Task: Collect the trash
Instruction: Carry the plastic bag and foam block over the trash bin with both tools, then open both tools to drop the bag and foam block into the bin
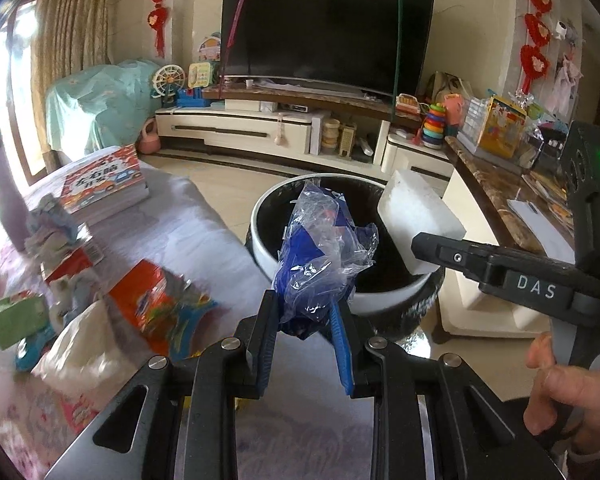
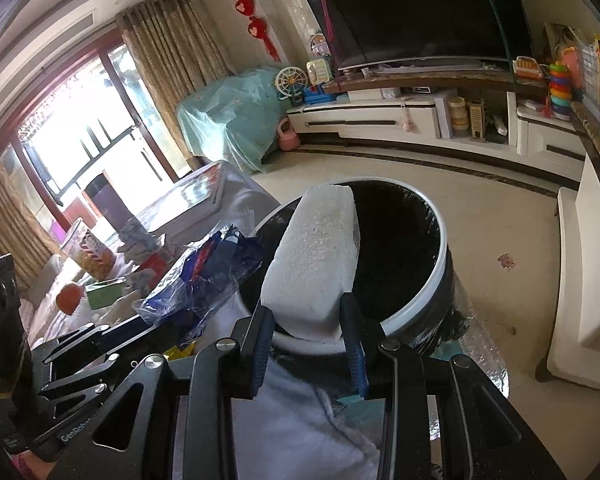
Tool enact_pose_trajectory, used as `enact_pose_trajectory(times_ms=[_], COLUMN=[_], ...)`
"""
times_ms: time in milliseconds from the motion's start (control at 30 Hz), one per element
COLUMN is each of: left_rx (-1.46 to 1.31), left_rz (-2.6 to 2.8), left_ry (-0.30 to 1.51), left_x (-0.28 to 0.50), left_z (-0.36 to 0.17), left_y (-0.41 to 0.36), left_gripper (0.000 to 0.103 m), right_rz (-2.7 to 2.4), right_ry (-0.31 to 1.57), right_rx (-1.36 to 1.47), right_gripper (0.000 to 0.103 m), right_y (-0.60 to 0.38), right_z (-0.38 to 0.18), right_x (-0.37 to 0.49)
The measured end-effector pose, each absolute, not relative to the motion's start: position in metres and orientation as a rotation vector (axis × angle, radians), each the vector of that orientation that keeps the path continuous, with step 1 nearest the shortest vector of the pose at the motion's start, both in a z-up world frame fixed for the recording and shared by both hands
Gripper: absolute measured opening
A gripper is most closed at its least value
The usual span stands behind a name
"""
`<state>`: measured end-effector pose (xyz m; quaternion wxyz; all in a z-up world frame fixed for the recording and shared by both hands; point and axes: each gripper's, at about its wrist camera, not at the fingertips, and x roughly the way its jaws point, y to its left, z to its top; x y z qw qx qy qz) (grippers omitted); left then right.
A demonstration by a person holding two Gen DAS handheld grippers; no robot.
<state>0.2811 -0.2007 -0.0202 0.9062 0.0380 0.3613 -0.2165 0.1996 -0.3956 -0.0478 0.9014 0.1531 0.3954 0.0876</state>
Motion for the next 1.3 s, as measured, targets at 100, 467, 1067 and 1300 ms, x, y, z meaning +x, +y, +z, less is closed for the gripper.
enact_pose_trajectory(times_ms=[100, 467, 1067, 1300], left_rx=[0.073, 0.076, 0.077, 0.042], left_rz=[-0.450, -0.443, -0.409, -0.405], left_ry=[0.758, 0.791, 0.774, 0.754], left_x=[0.293, 0.331, 0.331, 0.297], left_z=[-0.022, -0.026, -0.025, -0.026], left_y=[-0.207, -0.228, -0.240, -0.221], left_gripper=[0.025, 0.026, 0.058, 0.065], right_rz=[0.175, 0.167, 0.133, 0.142], right_ry=[0.831, 0.864, 0.858, 0.810], right_rx=[0.320, 0.322, 0.356, 0.389], right_gripper=[0.033, 0.033, 0.065, 0.090], right_y=[-0.402, -0.418, -0.430, -0.422], right_z=[-0.051, -0.058, -0.056, -0.044], right_x=[0.207, 0.230, 0.238, 0.215])
